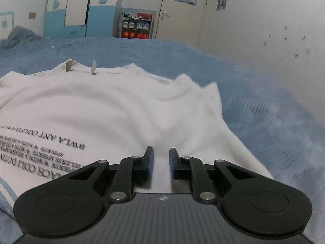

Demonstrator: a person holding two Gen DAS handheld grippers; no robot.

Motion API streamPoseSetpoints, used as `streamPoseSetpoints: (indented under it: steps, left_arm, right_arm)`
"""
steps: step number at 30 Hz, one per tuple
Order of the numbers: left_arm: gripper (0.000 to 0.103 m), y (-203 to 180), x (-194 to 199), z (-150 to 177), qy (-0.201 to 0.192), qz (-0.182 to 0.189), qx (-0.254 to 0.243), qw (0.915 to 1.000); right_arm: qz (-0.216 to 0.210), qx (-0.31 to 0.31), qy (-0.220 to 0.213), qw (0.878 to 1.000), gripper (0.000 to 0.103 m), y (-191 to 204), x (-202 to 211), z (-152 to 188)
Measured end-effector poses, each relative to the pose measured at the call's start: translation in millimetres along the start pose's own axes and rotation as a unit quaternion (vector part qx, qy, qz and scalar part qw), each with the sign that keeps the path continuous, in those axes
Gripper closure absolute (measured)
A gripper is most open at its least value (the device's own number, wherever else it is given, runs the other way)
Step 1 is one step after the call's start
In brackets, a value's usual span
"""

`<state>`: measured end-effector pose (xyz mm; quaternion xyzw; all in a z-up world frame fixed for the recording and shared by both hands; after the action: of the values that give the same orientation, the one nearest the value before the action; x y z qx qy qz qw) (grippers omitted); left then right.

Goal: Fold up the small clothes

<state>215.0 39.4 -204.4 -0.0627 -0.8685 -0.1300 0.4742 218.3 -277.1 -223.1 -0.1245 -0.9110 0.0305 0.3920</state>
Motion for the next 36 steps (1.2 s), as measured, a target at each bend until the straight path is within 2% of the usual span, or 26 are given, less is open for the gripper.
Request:
streamPoseSetpoints:
  steps: [2, 5, 7, 10, 12, 14, 16, 18, 21, 23, 25, 27, 28, 29, 30, 31, 32, 36]
  left_arm:
    - [0.051, 2, 14, -12, -0.022, 0.006, 0.019, 0.9996]
    - [0.05, -15, 38, -45, -0.104, 0.018, 0.031, 0.994]
    - [0.05, -21, 39, -59, -0.136, 0.028, 0.041, 0.9895]
    - [0.05, -34, 20, -72, -0.117, 0.082, 0.038, 0.989]
    - [0.05, -40, 0, -72, -0.096, 0.073, 0.037, 0.992]
    - [0.046, -49, -38, -64, -0.039, 0.054, 0.023, 0.9975]
    - [0.046, -59, -41, -61, -0.038, 0.03, 0.003, 0.9988]
    - [0.048, -60, -39, -71, -0.036, 0.017, -0.009, 0.9992]
    - [0.048, -50, -18, -92, -0.068, 0.048, 0.022, 0.9963]
    - [0.048, -45, -1, -111, -0.104, 0.071, 0.043, 0.9911]
    - [0.047, -43, 3, -124, -0.12, 0.082, 0.05, 0.9881]
    - [0.047, -41, -20, -137, -0.104, 0.074, 0.052, 0.9905]
    - [0.046, -41, -41, -135, -0.082, 0.058, 0.046, 0.9939]
    - [0.043, -42, -63, -132, -0.055, 0.039, 0.031, 0.9973]
    - [0.038, -46, -84, -122, -0.031, 0.036, 0.009, 0.9988]
    - [0.038, -44, -89, -116, -0.055, 0.05, 0.018, 0.9971]
    - [0.038, -42, -87, -116, -0.061, 0.057, 0.032, 0.996]
    - [0.038, -53, -82, -121, -0.052, 0.006, 0.008, 0.9986]
  right_arm:
    - [-0.029, -0.015, -0.033, 0.999, 0.085, 7, 24, -21]
    - [-0.061, -0.012, -0.101, 0.993, 0.084, 23, 53, -55]
    - [-0.084, -0.016, -0.11, 0.99, 0.084, 33, 50, -73]
    - [-0.113, -0.034, -0.082, 0.99, 0.084, 41, 22, -81]
    - [-0.122, -0.039, -0.032, 0.991, 0.084, 48, -13, -72]
    - [-0.13, -0.044, 0.026, 0.99, 0.084, 54, -47, -55]
    - [-0.125, -0.047, 0.024, 0.991, 0.084, 54, -51, -55]
    - [-0.116, -0.043, 0.028, 0.992, 0.084, 55, -42, -57]
    - [-0.133, -0.062, -0.001, 0.989, 0.084, 52, -20, -81]
    - [-0.127, -0.066, -0.028, 0.989, 0.083, 46, -12, -97]
    - [-0.114, -0.069, -0.038, 0.99, 0.081, 42, -17, -108]
    - [-0.095, -0.075, -0.02, 0.992, 0.08, 37, -44, -107]
    - [-0.087, -0.079, -0.002, 0.993, 0.07, 36, -62, -101]
    - [-0.095, -0.085, 0.03, 0.991, 0.069, 34, -86, -90]
    - [-0.122, -0.099, 0.031, 0.987, 0.069, 33, -97, -85]
    - [-0.137, -0.116, 0.022, 0.983, 0.069, 30, -98, -83]
    - [-0.136, -0.114, 0.021, 0.984, 0.069, 30, -96, -82]
    - [-0.094, -0.074, 0.019, 0.993, 0.069, 39, -85, -85]
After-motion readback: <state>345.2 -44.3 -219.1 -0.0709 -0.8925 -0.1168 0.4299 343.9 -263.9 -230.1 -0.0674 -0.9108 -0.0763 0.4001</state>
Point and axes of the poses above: each gripper's, at about its wrist camera, not at the fingertips, and x roughly against the way its jaws point, y to its left, z to its underside, the point moved 9 cm from there along -x, roughly the way its jaws point, and after that the axes turned 15 degrees about y, right-handed, at the moved point
